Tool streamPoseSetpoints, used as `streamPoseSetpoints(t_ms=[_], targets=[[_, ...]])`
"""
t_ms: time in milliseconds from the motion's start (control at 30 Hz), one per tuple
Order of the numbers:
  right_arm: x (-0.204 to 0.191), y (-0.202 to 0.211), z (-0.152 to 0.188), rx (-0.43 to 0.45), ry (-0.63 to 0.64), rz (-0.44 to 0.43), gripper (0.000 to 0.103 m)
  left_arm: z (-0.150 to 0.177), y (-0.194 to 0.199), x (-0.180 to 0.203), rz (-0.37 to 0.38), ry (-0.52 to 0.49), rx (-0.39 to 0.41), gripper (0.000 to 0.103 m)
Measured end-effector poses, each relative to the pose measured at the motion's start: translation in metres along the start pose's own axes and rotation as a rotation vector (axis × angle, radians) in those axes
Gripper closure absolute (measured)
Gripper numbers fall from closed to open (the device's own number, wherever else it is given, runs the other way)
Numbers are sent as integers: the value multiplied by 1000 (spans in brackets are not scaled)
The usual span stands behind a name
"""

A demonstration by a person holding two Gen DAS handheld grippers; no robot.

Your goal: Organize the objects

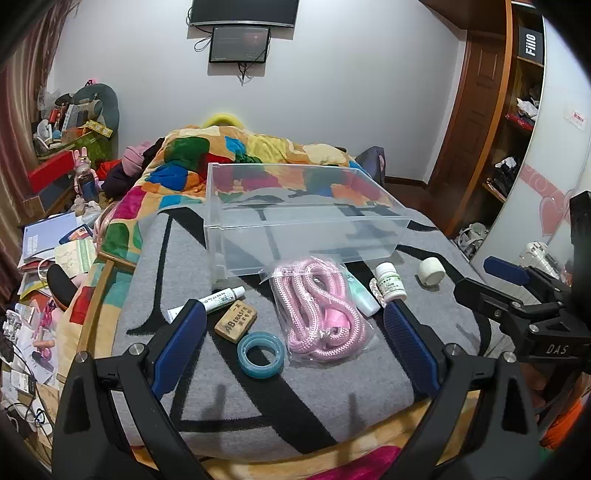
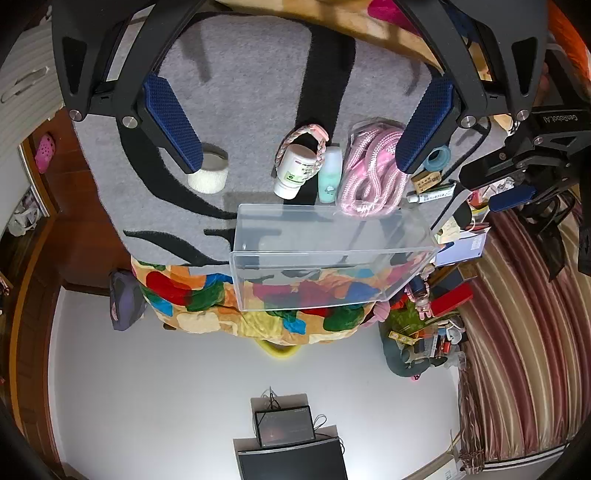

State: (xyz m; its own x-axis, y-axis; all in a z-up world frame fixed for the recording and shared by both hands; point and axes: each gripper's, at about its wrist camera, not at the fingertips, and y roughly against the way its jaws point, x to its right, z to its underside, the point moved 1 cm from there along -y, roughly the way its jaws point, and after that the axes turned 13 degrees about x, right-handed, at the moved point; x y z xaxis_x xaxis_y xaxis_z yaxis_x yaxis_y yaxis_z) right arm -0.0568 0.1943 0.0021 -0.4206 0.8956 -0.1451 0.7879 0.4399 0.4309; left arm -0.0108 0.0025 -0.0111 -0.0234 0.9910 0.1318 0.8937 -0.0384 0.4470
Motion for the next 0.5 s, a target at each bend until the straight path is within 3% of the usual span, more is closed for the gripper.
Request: streamPoseSetpoints(t_ms=[500], targets=[[-1,0,0,-6,-6,-9,0,1,0,-2,1,13,-5,5]])
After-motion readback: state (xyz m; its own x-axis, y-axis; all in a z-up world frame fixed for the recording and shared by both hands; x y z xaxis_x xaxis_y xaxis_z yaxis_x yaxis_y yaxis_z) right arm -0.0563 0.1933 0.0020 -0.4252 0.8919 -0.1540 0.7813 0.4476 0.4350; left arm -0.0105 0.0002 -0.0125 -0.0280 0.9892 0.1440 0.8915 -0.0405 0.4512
